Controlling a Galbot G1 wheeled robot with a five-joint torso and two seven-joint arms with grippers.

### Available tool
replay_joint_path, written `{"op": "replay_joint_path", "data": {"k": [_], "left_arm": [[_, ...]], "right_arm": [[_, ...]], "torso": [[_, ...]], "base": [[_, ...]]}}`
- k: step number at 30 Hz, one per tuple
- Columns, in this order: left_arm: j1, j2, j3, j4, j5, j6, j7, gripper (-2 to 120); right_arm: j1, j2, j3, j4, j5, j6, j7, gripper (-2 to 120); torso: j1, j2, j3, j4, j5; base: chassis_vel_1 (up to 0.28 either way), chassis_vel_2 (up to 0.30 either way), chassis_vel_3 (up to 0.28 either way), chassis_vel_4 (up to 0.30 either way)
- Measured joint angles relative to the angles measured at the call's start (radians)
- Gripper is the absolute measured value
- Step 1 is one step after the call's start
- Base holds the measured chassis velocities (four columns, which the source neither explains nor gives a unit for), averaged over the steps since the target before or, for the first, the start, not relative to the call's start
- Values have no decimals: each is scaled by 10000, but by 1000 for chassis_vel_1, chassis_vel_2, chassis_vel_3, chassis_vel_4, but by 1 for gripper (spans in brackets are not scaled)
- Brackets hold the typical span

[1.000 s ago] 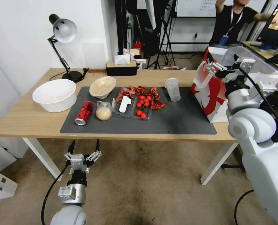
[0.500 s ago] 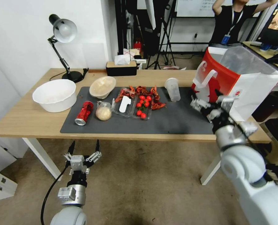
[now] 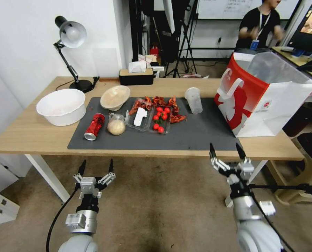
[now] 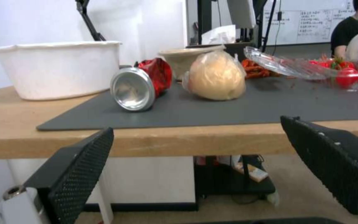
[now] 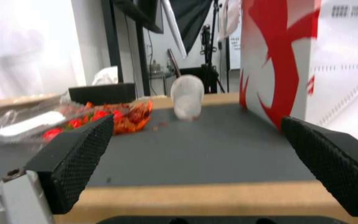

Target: Pick up the trash from the table and place it into the takeout bag.

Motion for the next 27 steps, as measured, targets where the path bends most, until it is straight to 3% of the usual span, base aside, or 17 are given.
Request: {"op": "replay_joint_path", "data": {"k": [27], "left_arm": [[17,42,-10,95,-22,-110,22,100]], "right_arm": [[-125,315,-277,-202,-401,-79,45,100]], "torso": [[1,0,1,0,1]], "base": [[0,0,0,0]]}}
